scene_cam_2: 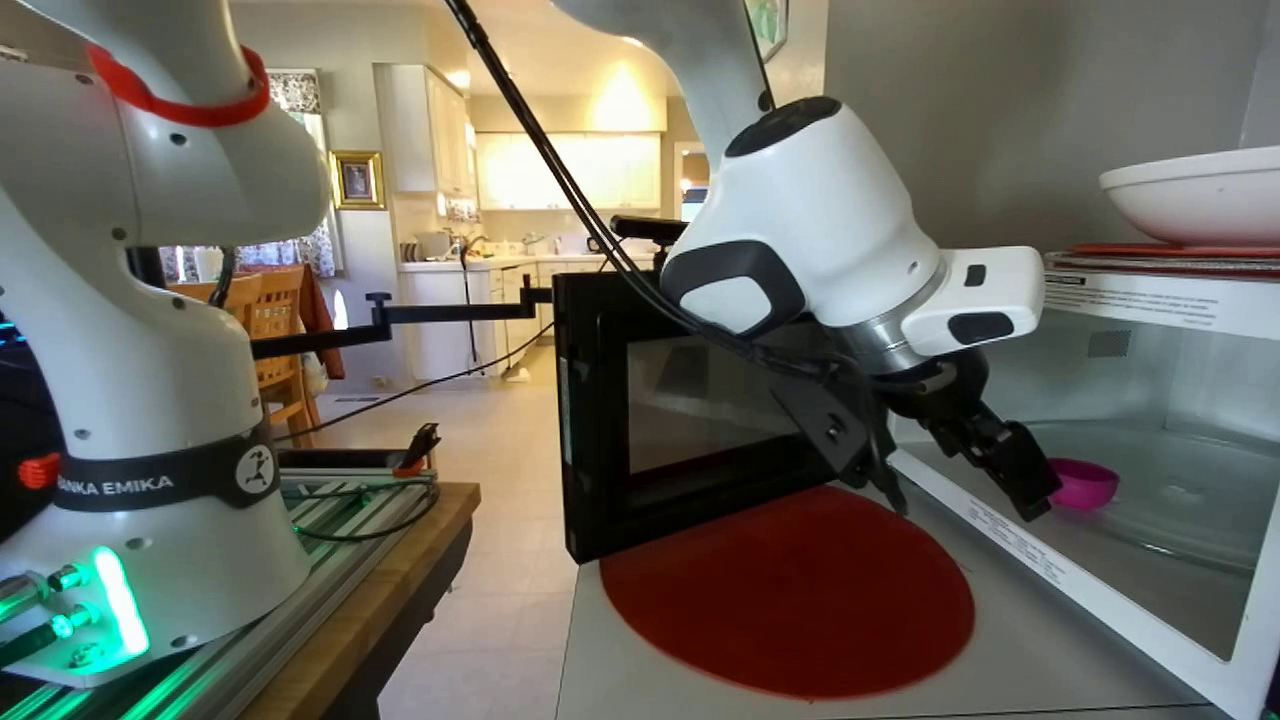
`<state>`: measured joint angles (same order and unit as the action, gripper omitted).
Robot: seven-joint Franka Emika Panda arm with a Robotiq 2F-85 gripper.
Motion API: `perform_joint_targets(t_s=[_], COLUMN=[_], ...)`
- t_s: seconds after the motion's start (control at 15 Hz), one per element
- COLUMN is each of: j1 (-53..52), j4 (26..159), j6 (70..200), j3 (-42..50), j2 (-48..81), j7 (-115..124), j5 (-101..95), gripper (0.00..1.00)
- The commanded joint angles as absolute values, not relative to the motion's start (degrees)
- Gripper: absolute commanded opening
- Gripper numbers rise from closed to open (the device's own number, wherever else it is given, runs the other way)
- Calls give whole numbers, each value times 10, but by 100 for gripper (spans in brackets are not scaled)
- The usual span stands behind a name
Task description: Take the pink vessel out of the microwave and put it on the countertop.
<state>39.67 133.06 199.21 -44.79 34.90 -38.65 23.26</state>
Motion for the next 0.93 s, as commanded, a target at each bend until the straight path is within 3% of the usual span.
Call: perform_joint_targets(t_s=[0.0,0.67,0.87], j1=[431,454,424], j4=[1320,1304,1307], j6=[2029,2037,2037], j3=[-484,-498,-430], j2=[400,445,428], j7=[-388,-391,-223], j5=[192,143,-34], gripper=[100,100,100])
